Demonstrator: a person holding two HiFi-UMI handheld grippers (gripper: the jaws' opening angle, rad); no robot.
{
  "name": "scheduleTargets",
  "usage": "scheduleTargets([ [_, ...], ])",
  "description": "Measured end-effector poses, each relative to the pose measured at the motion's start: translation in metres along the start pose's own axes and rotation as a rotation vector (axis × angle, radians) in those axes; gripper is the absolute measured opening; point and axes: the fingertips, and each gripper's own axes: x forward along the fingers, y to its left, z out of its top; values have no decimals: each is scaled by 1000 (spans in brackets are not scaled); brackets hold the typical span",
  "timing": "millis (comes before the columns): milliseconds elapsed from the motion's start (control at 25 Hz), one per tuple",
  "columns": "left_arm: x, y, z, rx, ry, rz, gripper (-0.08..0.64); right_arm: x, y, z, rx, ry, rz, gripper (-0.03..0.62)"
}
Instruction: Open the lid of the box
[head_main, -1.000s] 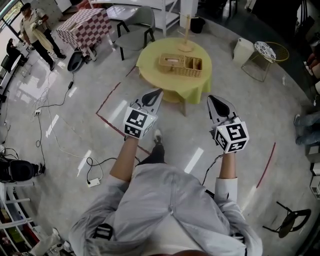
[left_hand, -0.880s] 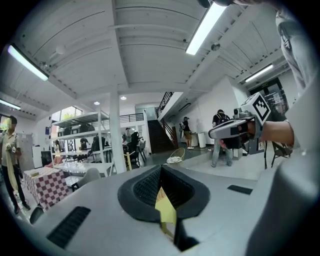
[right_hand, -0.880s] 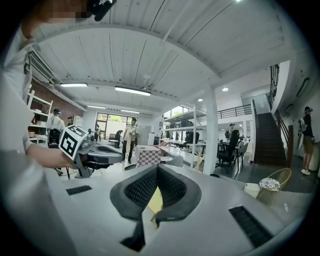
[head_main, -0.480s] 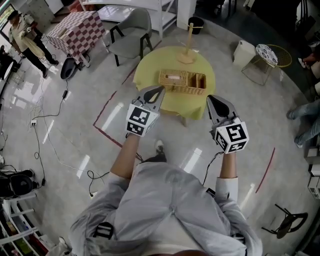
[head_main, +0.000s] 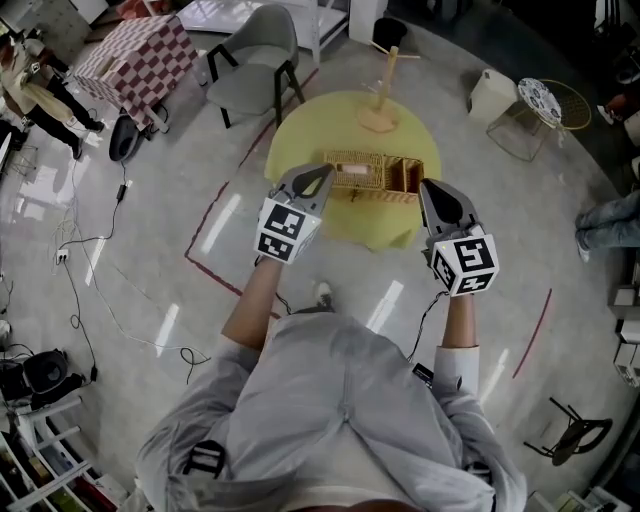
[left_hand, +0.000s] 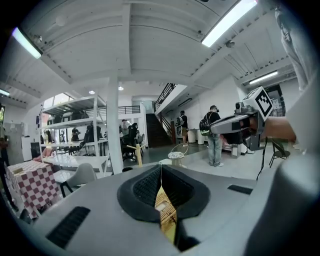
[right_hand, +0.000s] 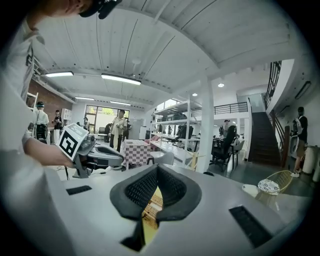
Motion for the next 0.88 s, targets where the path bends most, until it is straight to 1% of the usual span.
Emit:
scheduleTargets([
  [120, 12, 13, -8, -30, 18, -27, 28, 20, -3, -5, 8, 17, -5, 21],
  [360, 32, 24, -34, -57, 54, -84, 29, 45, -5, -18, 16, 50, -31, 21],
  [400, 35, 23, -40, -66, 65, -93, 33, 46, -6, -22, 20, 59, -33, 21],
  [480, 43, 21, -54, -89, 91, -110, 93, 49, -8, -30, 27, 75, -36, 21],
  [520, 47, 20, -62, -101, 103, -114, 104, 51, -8, -34, 32, 82, -38, 21],
  [720, 59, 7, -102, -155, 175, -124, 115, 55, -13, -57, 51, 109, -41, 21],
  [880, 73, -4, -135, -173, 244, -137, 118, 65, -24, -76, 71, 123, -27, 21],
])
